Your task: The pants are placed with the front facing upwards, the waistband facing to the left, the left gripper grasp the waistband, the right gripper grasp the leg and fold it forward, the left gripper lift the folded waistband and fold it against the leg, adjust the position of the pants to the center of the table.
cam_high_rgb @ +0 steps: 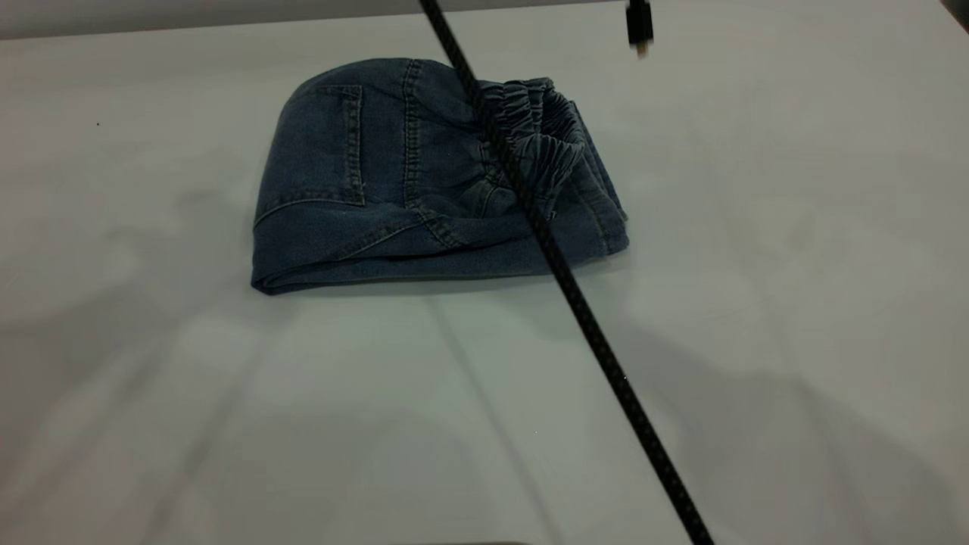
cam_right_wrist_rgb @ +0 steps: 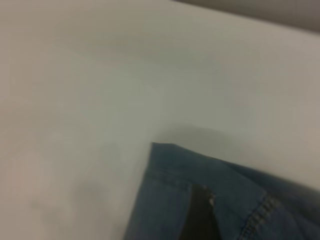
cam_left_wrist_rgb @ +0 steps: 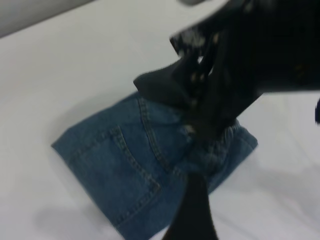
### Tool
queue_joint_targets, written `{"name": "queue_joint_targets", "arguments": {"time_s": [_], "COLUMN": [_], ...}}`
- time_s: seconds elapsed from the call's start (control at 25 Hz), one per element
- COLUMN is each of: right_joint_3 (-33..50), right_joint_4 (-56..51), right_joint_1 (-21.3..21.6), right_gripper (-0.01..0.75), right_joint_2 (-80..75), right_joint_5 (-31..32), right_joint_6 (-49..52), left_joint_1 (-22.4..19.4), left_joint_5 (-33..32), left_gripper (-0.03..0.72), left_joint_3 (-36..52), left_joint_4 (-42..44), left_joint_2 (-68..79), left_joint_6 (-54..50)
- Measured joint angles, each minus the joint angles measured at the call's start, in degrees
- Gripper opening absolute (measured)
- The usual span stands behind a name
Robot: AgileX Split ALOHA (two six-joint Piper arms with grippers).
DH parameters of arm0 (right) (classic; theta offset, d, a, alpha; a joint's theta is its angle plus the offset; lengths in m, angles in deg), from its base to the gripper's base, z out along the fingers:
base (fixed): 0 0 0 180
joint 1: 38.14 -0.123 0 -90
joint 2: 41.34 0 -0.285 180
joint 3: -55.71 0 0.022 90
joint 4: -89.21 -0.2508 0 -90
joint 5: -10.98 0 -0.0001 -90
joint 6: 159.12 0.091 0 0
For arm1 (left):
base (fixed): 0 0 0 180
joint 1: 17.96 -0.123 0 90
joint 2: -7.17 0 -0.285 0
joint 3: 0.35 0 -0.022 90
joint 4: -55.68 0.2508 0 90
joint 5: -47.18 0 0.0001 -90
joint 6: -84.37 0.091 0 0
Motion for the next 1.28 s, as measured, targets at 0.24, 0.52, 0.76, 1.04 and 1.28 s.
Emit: {"name": "queue_joint_targets", "arguments": {"time_s": [0.24, 0.52, 0.76, 1.04, 1.28], "right_joint_3": [0.0, 0.0, 0.0, 1.3, 15.2], "right_joint_4": [-3.2, -3.3, -3.3, -3.3, -3.2], "right_joint_1": [-0.1, -0.1, -0.1, -0.1, -0.1], "right_gripper": [0.468, 0.468, 0.468, 0.468, 0.468], "right_joint_2": [6.9, 13.8, 20.1, 28.4, 39.0], "right_joint_5": [0.4, 0.8, 1.2, 1.3, 1.3], "right_joint_6": [-8.2, -13.1, -14.7, -17.3, -19.3], "left_joint_1": [0.0, 0.0, 0.0, 0.0, 0.0], "left_joint_5": [-3.6, -7.1, -10.0, -10.2, -10.2], "left_gripper": [0.564, 0.563, 0.563, 0.563, 0.563], "left_joint_3": [0.0, 0.0, 0.0, 0.0, 0.0], "left_joint_4": [0.1, 0.2, 0.2, 1.3, 7.2], "left_joint_2": [-2.2, -10.0, -17.6, -25.2, -30.3], "left_joint_6": [1.9, 2.4, 2.8, 2.6, -0.7]}}
